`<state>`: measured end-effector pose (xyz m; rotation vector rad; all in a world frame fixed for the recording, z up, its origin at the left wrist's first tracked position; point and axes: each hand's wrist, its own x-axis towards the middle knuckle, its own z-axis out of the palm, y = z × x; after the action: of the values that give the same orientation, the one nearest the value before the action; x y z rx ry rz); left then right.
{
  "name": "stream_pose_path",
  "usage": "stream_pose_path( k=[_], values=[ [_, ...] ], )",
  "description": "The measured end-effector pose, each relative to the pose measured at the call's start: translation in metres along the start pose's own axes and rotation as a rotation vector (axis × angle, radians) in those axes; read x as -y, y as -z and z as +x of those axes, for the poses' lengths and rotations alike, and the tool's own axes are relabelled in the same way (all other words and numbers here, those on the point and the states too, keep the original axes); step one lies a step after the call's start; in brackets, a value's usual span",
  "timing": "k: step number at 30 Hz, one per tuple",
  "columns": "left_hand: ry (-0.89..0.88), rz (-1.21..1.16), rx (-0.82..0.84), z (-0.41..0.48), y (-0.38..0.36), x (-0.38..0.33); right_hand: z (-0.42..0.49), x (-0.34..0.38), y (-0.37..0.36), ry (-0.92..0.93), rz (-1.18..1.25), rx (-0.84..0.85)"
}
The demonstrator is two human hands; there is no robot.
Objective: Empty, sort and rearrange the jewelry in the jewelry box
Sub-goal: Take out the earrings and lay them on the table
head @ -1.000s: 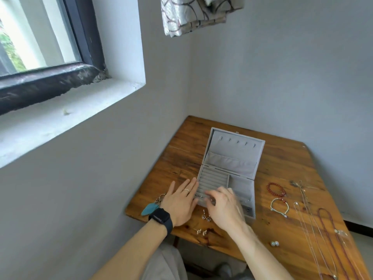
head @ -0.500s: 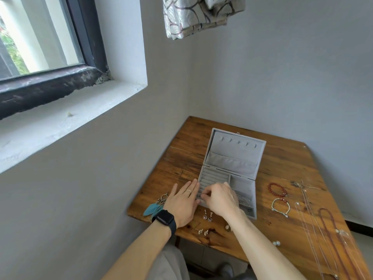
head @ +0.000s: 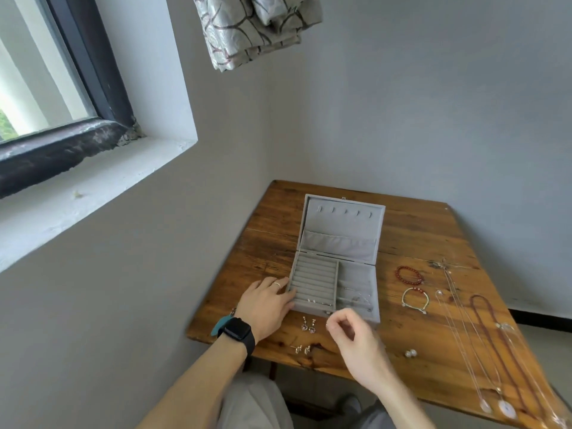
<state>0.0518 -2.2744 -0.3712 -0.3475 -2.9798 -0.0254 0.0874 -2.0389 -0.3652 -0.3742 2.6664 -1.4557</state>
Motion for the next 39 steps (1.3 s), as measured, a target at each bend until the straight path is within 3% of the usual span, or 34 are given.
stream_pose_path(
  k=[8, 18, 23, 26, 32, 39],
  values=[
    [0.027, -0.043, 0.105, 0.022, 0.022, -0.004, -0.048, -0.046, 0.008, -0.152, 0.148, -0.111],
    [0.136, -0.041, 0.256, 0.059, 0.038, -0.01, -0.05, -0.047, 0.003, -0.133, 0.123, -0.134],
    [0.102, 0.069, 0.296, 0.059, 0.035, -0.018, -0.051, -0.048, 0.001, -0.103, 0.087, -0.148],
    [0.072, 0.017, 0.204, 0.044, 0.035, -0.017, -0.05, -0.049, 0.0, -0.071, 0.053, -0.172],
    [0.049, -0.355, -0.245, -0.022, 0.023, -0.042, -0.055, -0.053, -0.014, 0.07, -0.151, -0.233],
    [0.018, -0.404, -0.226, -0.068, -0.015, -0.093, -0.058, -0.052, -0.025, 0.151, -0.242, -0.332]
  ],
)
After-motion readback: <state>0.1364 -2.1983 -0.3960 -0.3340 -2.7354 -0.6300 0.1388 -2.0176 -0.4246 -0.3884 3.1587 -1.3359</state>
